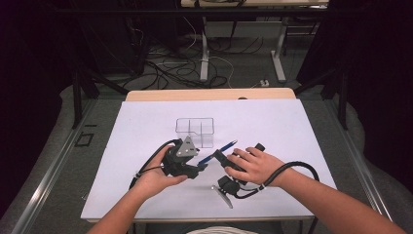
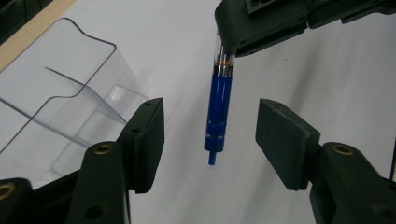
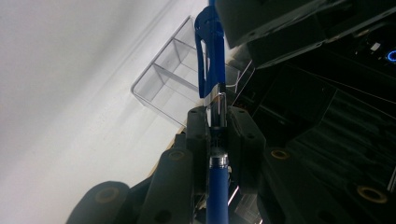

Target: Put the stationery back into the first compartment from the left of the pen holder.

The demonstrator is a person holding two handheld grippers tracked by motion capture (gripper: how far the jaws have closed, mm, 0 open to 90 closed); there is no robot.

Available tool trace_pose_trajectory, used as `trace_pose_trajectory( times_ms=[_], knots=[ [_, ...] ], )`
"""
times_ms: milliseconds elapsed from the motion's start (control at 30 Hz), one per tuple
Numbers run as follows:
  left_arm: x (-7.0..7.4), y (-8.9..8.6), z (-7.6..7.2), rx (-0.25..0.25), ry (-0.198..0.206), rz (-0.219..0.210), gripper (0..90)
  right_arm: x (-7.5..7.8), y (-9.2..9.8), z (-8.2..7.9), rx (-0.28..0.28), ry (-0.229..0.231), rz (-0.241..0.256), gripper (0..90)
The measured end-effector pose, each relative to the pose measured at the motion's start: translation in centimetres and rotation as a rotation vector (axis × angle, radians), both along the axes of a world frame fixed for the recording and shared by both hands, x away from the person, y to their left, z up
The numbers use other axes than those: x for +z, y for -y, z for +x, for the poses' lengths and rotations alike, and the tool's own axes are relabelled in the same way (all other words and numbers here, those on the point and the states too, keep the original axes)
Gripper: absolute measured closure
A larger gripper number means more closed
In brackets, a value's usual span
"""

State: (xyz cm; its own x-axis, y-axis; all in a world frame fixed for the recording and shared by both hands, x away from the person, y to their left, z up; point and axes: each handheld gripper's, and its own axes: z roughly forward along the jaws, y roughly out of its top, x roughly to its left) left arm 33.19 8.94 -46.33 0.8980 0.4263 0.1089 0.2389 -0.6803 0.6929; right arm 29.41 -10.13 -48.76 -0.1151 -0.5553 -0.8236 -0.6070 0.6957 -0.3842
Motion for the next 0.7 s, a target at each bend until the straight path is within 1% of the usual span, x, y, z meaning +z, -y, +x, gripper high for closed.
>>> trace_pose_trajectory(
  times_ms=[67, 133, 167, 200, 233, 300, 333, 367, 400, 433, 467, 500, 533, 567, 600, 633, 667, 700],
  knots=[
    [-0.1, 0.3, 0.0, 0.0, -0.004, 0.003, 45.7, -0.2, -0.1, 0.1, 0.021, -0.005, 0.01, 79.7],
    [-0.2, 0.5, 0.1, 0.001, -0.018, 0.005, 47.7, -0.3, -0.2, 0.1, 0.027, -0.004, 0.009, 79.7],
    [-0.2, 0.6, 0.2, 0.001, -0.023, 0.008, 49.1, -0.1, -0.2, -0.3, -0.02, 0.008, -0.018, 79.7],
    [-0.2, 0.7, 0.2, 0.001, -0.032, 0.01, 50.6, 0.0, -0.3, -0.4, -0.023, 0.014, -0.03, 79.7],
    [-0.3, 0.8, 0.3, 0.001, -0.031, 0.015, 51.9, -0.2, -0.4, -0.1, 0.017, 0.006, -0.013, 79.7],
    [-0.3, 1.1, 0.3, 0.004, -0.036, 0.023, 54.4, -0.4, -0.4, -0.2, 0.017, -0.001, -0.004, 79.7],
    [-0.3, 1.2, 0.4, 0.003, -0.038, 0.031, 56.5, -0.4, -0.6, -0.1, 0.044, 0.0, -0.003, 79.7],
    [-0.2, 1.2, 0.4, -0.006, -0.042, 0.045, 57.5, -0.2, -0.7, -0.4, 0.019, 0.012, -0.028, 79.7],
    [-0.3, 1.4, 0.4, -0.002, -0.044, 0.04, 58.6, -0.4, -0.8, 0.0, 0.072, 0.002, -0.003, 79.7],
    [-0.3, 1.5, 0.4, 0.002, -0.052, 0.041, 59.3, -0.6, -0.8, 0.1, 0.09, -0.007, 0.018, 79.7],
    [-0.3, 1.6, 0.5, 0.005, -0.05, 0.043, 60.3, -0.6, -0.8, 0.0, 0.08, -0.009, 0.023, 79.7],
    [-0.2, 1.6, 0.5, 0.0, -0.058, 0.059, 61.5, -0.4, -0.9, -0.3, 0.042, 0.007, -0.012, 79.7],
    [-0.2, 1.7, 0.6, 0.005, -0.055, 0.062, 62.6, 0.0, -1.1, -0.8, -0.009, 0.03, -0.06, 79.7],
    [-0.2, 1.8, 0.5, 0.015, -0.053, 0.057, 63.7, -0.2, -1.2, -0.4, 0.064, 0.019, -0.034, 79.7],
    [-0.2, 1.8, 0.6, 0.013, -0.056, 0.067, 64.7, -0.3, -1.1, -0.4, 0.052, 0.012, -0.019, 79.7],
    [-0.2, 1.8, 0.6, 0.011, -0.064, 0.072, 65.6, -0.4, -1.1, -0.4, 0.054, 0.009, -0.009, 79.7],
    [-0.1, 1.9, 0.7, 0.01, -0.064, 0.077, 66.4, -0.4, -1.1, -0.3, 0.067, 0.01, -0.012, 79.7],
    [-0.2, 1.9, 0.7, 0.017, -0.068, 0.08, 67.3, -0.4, -1.2, -0.3, 0.067, 0.011, -0.016, 79.7]
  ],
)
